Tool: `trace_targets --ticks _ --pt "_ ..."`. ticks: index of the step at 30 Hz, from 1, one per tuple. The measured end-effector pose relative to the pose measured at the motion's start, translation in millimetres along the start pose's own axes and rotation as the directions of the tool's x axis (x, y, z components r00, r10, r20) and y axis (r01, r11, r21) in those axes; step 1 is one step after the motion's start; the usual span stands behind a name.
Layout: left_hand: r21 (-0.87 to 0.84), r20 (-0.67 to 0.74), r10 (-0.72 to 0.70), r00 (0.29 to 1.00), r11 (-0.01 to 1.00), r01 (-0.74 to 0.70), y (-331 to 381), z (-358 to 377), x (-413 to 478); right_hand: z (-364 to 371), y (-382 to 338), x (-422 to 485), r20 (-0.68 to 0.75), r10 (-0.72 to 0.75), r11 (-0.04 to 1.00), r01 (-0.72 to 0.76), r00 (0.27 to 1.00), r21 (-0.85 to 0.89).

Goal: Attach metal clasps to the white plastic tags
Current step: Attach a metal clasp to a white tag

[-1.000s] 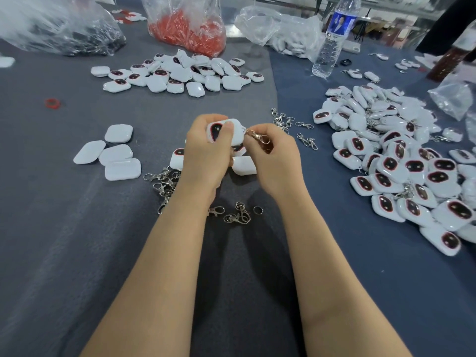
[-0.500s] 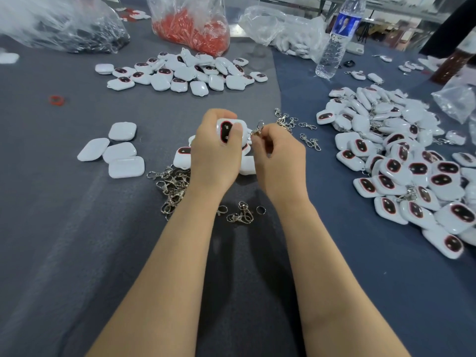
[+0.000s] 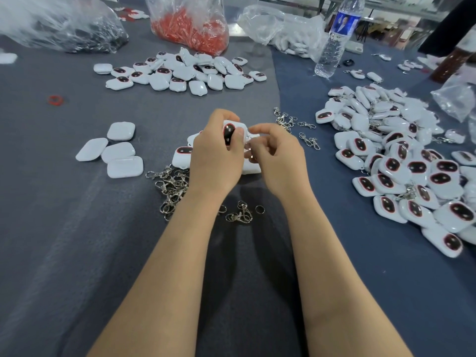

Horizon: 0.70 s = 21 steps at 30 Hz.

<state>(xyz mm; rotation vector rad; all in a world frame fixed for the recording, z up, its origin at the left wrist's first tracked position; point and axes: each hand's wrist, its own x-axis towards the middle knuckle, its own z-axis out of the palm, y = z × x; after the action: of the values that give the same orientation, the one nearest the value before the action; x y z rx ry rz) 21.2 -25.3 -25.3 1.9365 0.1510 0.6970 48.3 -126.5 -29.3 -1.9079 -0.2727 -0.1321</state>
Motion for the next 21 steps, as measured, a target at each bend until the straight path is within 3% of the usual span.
trace_targets --ticks 7,14,16,18,21 --pt "-0.175 -0.037 -0.182 0.983 0.969 0.173 0 0 5 1 -2 1 0.024 0.043 0.998 -0.044 0.999 0.044" --pt "-0.427 0.08 -0.416 0.906 0.807 0.408 1 -1 6 5 -3 -1 -0.099 -0.05 0.998 0.047 0.994 -0.032" --pt "-0.372 0.035 -0.361 0.932 0.861 0.347 1 -1 6 5 -4 -3 -0.107 -0.111 0.987 0.097 0.988 -0.126" --pt "-0.158 -0.018 -0.138 0.99 0.978 0.134 3 -3 3 4 -4 -3 -0.084 -0.141 0.969 0.12 0.986 -0.217" --pt "0.135 0.109 0.138 0.985 0.979 -0.152 1 -1 -4 0 0 -1 -0.033 -0.102 0.933 0.084 0.994 -0.351"
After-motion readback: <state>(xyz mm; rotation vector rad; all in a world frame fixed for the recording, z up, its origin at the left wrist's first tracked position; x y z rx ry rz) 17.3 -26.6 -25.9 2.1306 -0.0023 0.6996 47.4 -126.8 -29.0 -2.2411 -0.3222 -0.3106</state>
